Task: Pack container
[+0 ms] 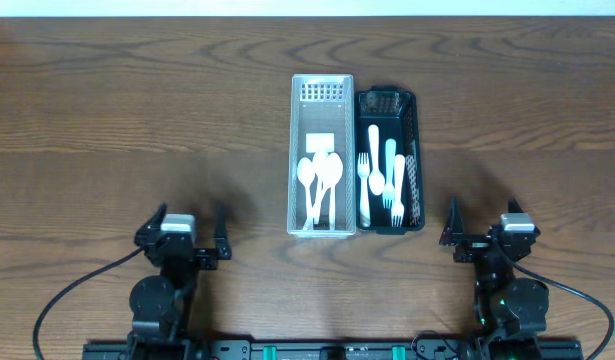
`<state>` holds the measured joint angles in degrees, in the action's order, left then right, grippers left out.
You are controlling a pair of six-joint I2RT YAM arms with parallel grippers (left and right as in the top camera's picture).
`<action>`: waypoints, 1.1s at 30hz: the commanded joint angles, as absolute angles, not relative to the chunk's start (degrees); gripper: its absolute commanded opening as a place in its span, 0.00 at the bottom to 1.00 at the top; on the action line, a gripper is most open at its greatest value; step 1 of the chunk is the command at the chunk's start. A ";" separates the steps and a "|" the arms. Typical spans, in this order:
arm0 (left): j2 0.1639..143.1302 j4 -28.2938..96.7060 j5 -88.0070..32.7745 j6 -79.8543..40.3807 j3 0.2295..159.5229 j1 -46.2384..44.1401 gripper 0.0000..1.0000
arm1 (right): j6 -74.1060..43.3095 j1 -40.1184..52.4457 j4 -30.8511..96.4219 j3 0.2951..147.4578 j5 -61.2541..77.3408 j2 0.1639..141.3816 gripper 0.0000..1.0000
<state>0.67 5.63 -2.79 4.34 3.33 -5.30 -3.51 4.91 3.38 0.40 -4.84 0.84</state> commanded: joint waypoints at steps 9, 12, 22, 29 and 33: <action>0.10 3.03 -7.09 9.67 0.32 -5.04 0.98 | -4.23 5.32 3.66 0.32 -5.58 0.64 0.99; 0.10 0.86 -7.88 10.98 0.21 -5.04 0.98 | -4.23 5.32 3.66 0.32 -5.58 0.64 0.99; 0.12 3.38 -9.47 10.11 0.23 -4.89 0.98 | -4.25 5.32 3.66 0.32 -5.58 0.64 0.99; 0.10 3.29 -9.47 8.49 0.23 -4.89 0.98 | -4.23 5.32 3.66 0.32 -5.58 0.64 0.99; 0.12 3.27 -9.50 8.49 0.23 -4.89 0.98 | -4.23 5.32 3.66 0.32 -5.58 0.64 0.99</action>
<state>0.58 1.43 -7.55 8.97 1.26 -5.23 -3.51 4.91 3.51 0.40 -4.95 0.84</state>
